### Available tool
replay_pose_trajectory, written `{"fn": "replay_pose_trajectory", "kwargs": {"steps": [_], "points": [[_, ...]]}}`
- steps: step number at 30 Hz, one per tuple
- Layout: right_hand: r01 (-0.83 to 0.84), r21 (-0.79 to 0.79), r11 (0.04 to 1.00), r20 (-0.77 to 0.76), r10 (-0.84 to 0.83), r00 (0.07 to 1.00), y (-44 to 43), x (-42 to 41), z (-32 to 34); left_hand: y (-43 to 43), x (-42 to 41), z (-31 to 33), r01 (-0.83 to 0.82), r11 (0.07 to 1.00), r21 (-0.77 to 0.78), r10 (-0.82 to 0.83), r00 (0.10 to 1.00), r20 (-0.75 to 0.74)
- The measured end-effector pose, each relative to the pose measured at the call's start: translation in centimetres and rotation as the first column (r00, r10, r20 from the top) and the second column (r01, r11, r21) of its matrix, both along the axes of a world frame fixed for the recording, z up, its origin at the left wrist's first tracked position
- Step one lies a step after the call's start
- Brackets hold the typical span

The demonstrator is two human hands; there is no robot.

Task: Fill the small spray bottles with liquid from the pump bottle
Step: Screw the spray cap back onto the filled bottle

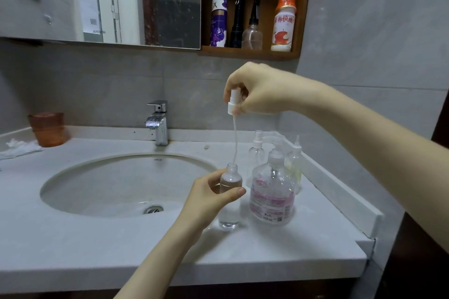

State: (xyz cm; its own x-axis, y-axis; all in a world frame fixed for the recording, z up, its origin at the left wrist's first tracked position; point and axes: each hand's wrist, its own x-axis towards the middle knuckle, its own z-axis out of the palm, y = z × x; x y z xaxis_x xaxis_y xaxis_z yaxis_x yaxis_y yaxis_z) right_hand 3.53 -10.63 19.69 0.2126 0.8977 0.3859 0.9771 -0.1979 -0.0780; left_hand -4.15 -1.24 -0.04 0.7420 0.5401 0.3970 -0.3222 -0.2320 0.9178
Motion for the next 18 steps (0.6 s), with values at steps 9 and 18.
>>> {"fn": "replay_pose_trajectory", "kwargs": {"steps": [9,18], "points": [[-0.011,-0.222,0.975,-0.124,-0.017,0.992,2.0,0.7,-5.5,0.0,0.0,-0.1,-0.016,1.0,-0.01,0.015,1.0,-0.013],[0.026,-0.28,0.96,-0.206,-0.087,0.975,1.7,0.8,-7.3,0.0,0.0,0.0,-0.03,0.999,0.041,0.031,0.999,-0.02]]}}
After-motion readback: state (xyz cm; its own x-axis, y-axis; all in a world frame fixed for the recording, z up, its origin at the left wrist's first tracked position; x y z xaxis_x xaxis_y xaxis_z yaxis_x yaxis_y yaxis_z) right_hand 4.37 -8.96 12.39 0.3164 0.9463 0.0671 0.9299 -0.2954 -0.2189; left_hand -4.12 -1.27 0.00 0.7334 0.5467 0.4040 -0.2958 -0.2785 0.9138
